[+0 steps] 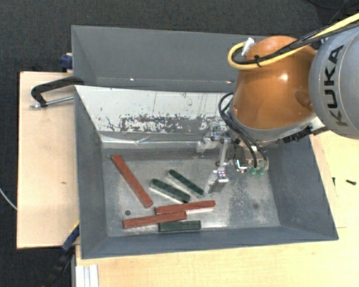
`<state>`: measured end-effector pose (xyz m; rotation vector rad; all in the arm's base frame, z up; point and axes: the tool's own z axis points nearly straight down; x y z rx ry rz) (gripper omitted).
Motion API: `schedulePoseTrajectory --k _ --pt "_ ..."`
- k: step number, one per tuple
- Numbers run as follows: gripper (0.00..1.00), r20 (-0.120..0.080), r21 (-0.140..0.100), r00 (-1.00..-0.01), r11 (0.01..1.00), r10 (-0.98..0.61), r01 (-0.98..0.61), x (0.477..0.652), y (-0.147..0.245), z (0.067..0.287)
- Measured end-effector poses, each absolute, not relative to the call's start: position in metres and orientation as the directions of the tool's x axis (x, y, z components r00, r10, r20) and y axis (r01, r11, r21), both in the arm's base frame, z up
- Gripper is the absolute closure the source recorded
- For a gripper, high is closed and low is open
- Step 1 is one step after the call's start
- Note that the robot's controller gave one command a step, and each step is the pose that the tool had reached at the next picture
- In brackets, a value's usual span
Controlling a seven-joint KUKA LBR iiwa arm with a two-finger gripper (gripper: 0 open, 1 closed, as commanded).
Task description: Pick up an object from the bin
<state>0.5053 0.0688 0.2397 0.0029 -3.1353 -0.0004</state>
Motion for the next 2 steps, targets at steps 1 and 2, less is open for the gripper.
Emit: schedulePoseTrajectory --k 1,2 --pt "0.00 -0.002 0.001 -1.000 1.000 0.000 0.000 0.507 0.068 0.244" --pt "0.00 -0.008 0.002 -1.000 1.000 0.010 0.010 0.503 0.067 0.195"
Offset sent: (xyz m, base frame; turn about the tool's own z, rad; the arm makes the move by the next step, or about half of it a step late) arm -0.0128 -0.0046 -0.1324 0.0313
